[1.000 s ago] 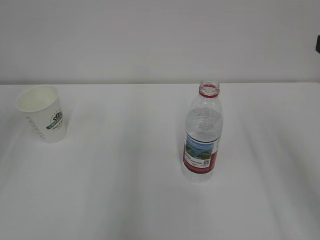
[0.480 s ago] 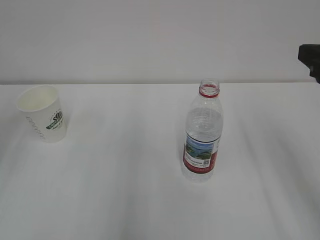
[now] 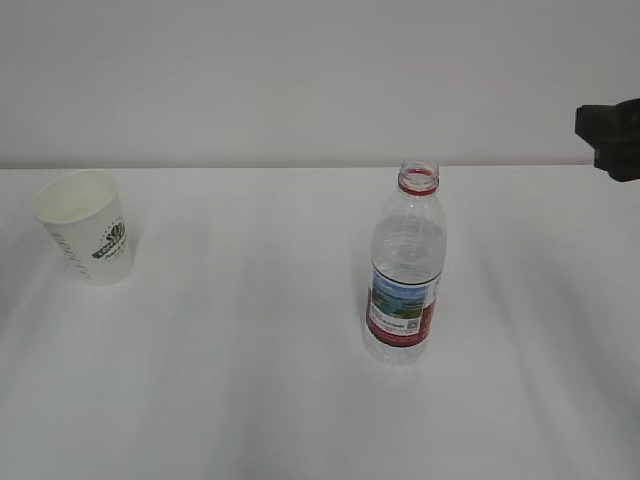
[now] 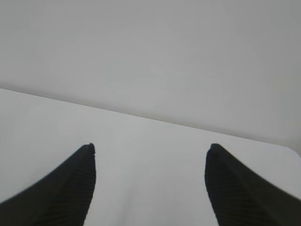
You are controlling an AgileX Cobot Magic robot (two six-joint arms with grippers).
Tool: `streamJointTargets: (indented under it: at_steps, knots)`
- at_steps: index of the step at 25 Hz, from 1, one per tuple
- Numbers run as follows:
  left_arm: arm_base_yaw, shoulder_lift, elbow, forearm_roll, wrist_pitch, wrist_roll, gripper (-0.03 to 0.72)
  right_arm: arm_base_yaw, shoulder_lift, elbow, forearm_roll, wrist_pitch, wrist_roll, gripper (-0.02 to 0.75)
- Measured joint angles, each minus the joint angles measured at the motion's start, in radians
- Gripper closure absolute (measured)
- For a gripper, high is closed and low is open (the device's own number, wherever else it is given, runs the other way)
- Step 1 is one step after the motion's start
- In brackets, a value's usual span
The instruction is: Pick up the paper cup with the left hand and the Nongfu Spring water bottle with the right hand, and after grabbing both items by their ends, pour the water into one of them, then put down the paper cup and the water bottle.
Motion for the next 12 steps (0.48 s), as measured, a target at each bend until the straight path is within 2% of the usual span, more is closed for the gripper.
streamJointTargets:
  at_steps: [7,12]
  knots:
    - [-0.002,0.053,0.085,-0.004,-0.121,0.000,0.138,0.000,0.021,0.109,-0.002,-0.129,0.003,0.190]
    - [-0.035,0.092,0.154,-0.059,-0.189,0.000,0.138,0.000,0.029,0.178,-0.002,-0.204,0.022,0.190]
